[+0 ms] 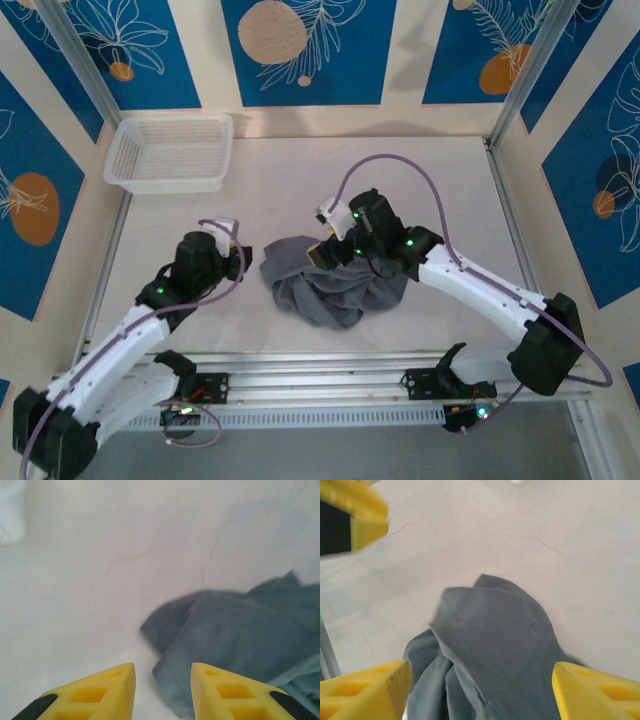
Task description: Fold the inside-out t-shirt
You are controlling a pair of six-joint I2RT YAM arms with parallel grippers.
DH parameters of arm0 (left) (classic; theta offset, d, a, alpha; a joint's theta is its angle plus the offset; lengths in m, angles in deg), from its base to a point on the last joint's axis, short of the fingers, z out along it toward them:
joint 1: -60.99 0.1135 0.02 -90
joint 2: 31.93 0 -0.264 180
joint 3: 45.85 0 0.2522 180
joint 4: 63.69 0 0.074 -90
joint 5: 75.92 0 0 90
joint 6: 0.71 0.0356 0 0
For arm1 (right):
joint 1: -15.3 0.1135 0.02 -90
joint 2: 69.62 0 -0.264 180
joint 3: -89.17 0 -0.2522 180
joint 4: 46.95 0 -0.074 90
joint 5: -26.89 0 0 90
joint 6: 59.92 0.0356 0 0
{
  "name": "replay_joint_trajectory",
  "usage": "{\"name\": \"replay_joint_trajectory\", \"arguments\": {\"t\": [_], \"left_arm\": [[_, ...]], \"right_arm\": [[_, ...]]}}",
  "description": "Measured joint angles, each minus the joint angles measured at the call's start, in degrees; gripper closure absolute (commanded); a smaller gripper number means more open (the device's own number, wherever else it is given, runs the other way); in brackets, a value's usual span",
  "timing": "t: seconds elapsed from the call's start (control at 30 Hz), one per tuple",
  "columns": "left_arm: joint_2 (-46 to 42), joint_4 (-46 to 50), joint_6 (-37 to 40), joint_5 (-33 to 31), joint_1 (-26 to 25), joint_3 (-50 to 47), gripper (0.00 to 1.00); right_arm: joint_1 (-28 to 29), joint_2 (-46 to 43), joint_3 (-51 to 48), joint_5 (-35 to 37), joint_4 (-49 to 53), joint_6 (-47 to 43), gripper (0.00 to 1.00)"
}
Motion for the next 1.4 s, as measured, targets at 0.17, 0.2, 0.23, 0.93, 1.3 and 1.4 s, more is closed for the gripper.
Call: {"name": "replay_joint_trajectory", "arguments": {"t": [0.17, 0.2, 0.23, 0.93, 1.3, 1.4], "left_arm": [[-11.4, 1.0, -0.2, -1.5, 0.0, 0.1, 0.61], [-13.5, 1.9, -0.5, -2.2, 0.0, 0.3, 0.6], [-15.6, 3.2, -0.7, -3.1, 0.0, 0.5, 0.59], [-21.6, 18.6, -8.2, -9.1, 0.0, 5.0, 0.57], [-21.6, 18.7, -8.2, -9.1, 0.0, 5.0, 0.57], [-21.6, 18.7, -8.2, -9.1, 0.0, 5.0, 0.57]], "right_arm": [[4.3, 12.5, 11.5, -1.8, 3.4, -15.5, 0.29], [5.2, 16.6, 15.7, -1.5, 5.1, -18.8, 0.3], [6.0, 19.9, 19.2, -0.7, 6.4, -21.2, 0.32], [12.4, 51.3, 51.3, -0.1, 38.9, -37.8, 0.55], [13.4, 55.4, 52.0, 5.0, 38.1, -40.7, 0.49], [13.4, 55.7, 51.7, 6.7, 37.3, -41.6, 0.49]]}}
